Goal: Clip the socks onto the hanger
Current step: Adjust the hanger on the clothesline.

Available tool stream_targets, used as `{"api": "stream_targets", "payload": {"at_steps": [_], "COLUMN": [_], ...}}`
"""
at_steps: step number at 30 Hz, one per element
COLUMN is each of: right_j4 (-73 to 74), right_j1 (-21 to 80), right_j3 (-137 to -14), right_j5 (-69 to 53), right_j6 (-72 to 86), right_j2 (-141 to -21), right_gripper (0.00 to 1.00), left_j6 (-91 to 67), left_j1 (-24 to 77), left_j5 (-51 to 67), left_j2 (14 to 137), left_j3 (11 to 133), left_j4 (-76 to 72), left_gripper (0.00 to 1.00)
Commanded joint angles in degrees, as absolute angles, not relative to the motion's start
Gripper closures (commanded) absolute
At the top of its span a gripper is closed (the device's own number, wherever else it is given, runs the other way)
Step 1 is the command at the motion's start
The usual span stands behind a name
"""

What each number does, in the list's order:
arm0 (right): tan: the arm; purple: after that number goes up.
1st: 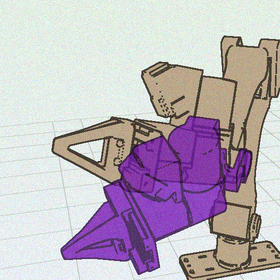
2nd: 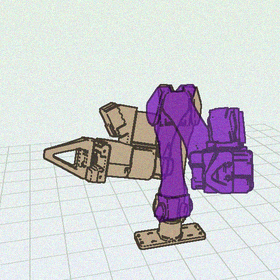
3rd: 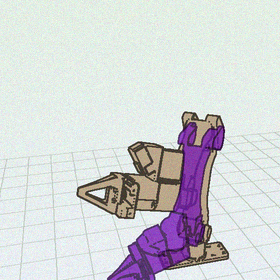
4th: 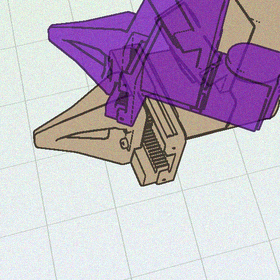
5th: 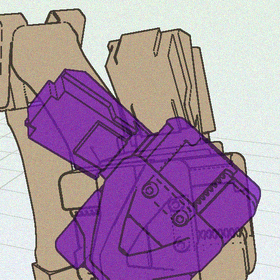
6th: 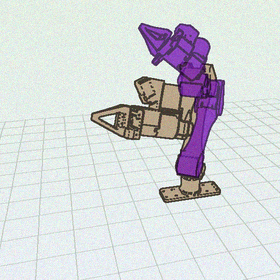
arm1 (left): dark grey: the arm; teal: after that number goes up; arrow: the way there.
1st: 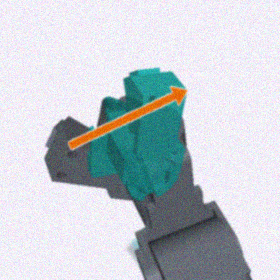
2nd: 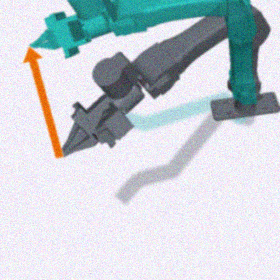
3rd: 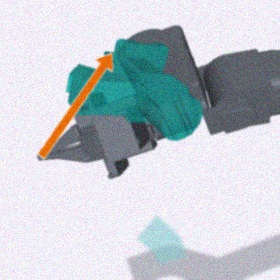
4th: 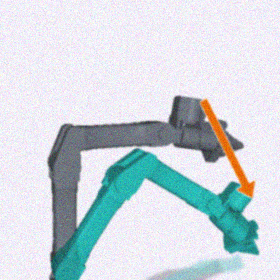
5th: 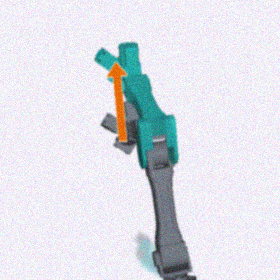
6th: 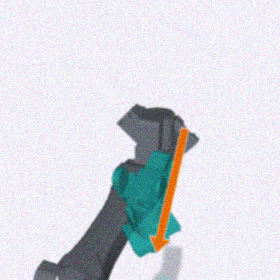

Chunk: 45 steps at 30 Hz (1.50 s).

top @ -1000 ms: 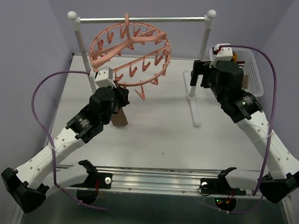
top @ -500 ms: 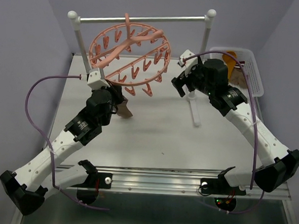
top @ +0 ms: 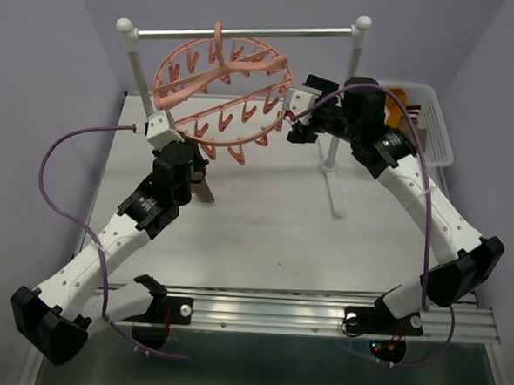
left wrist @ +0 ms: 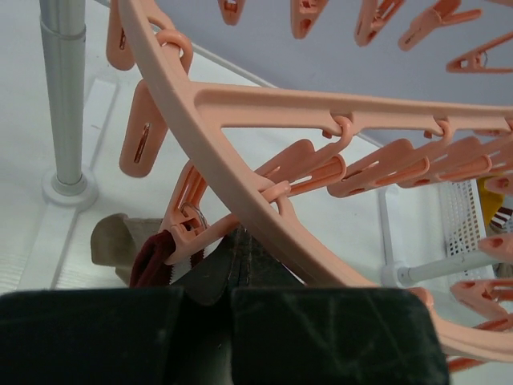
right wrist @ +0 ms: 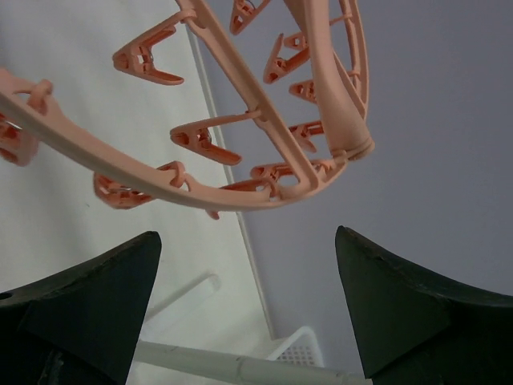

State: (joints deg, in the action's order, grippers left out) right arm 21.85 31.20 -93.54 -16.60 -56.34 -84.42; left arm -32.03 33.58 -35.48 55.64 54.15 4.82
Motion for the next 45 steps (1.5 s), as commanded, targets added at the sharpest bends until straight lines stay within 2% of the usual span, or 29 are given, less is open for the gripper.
{"api": "stream_targets", "payload": {"at_steps": [1,7,8,10,11,16,23,31,37,38,39,40,41,43,44,45], "right_j4": [26.4,26.6,26.7,27.5,27.9,30.9,32.5,33.0,33.3,33.3,33.5,34.4,34.9,36.1,36.9,37.3], "right_j1": [31.9,32.4,32.4,33.0,33.0,34.0,36.5,38.2,39.4,39.4,40.0,40.5,40.5,41.1,41.1,41.1], "right_j3": [-99.8,-101.4,-101.7,-102.4,-102.6,-102.7,-104.7,-104.7,-104.6,-105.0,-105.6,-106.6,-107.3,-108.5,-109.4,-109.8], "right_j5": [-17.8,-22.7,-23.3,-24.7,-25.3,-28.2,-25.9,-26.9,-25.6,-24.8,-24.4,-23.4,-22.9,-22.2,-21.6,-21.5], "right_j6": [-63.5,-65.0,-65.2,-65.8,-66.1,-68.9,-70.1,-70.3,-69.4,-68.9,-68.3,-67.4,-67.0,-65.8,-65.3,-65.0], "right_j2": [-88.6,-89.8,-89.9,-90.2,-90.3,-90.4,-92.5,-92.1,-91.8,-92.1,-92.3,-92.6,-92.9,-93.7,-93.9,-94.0], "right_gripper": [0.05,0.16,0.22,0.25,0.30,0.34,0.51,0.60,0.60,0.60,0.60,0.60,0.60,0.61,0.62,0.62], "left_j6": [-31.8,-30.2,-30.1,-29.7,-29.5,-28.8,-27.8,-25.1,-25.4,-25.0,-24.7,-24.7,-24.4,-24.8,-24.8,-24.4], "left_j1": [32.3,31.1,30.9,30.8,30.7,30.2,29.5,29.4,29.4,29.4,29.4,29.4,29.4,29.4,29.4,29.4], "left_j5": [-37.9,-36.3,-36.1,-35.9,-35.9,-35.9,-35.4,-29.3,-25.2,-23.6,-20.4,-18.7,-16.7,-13.2,-12.1,-10.7], "left_j2": [54.1,55.1,55.3,55.7,55.7,55.4,54.8,51.6,43.7,42.6,41.1,40.4,40.0,39.7,40.0,40.3], "left_j3": [56.8,57.7,57.8,58.2,58.4,58.4,58.8,57.7,53.6,52.9,51.8,51.2,50.7,49.8,49.8,50.1], "left_j4": [0.5,-1.1,-1.1,-1.1,-1.1,-1.1,-0.4,3.1,7.0,7.1,7.2,7.2,6.6,6.1,5.8,5.8], "left_gripper": [1.00,1.00,1.00,1.00,1.00,1.00,1.00,1.00,1.00,0.89,0.83,0.54,0.40,0.28,0.08,0.02]}}
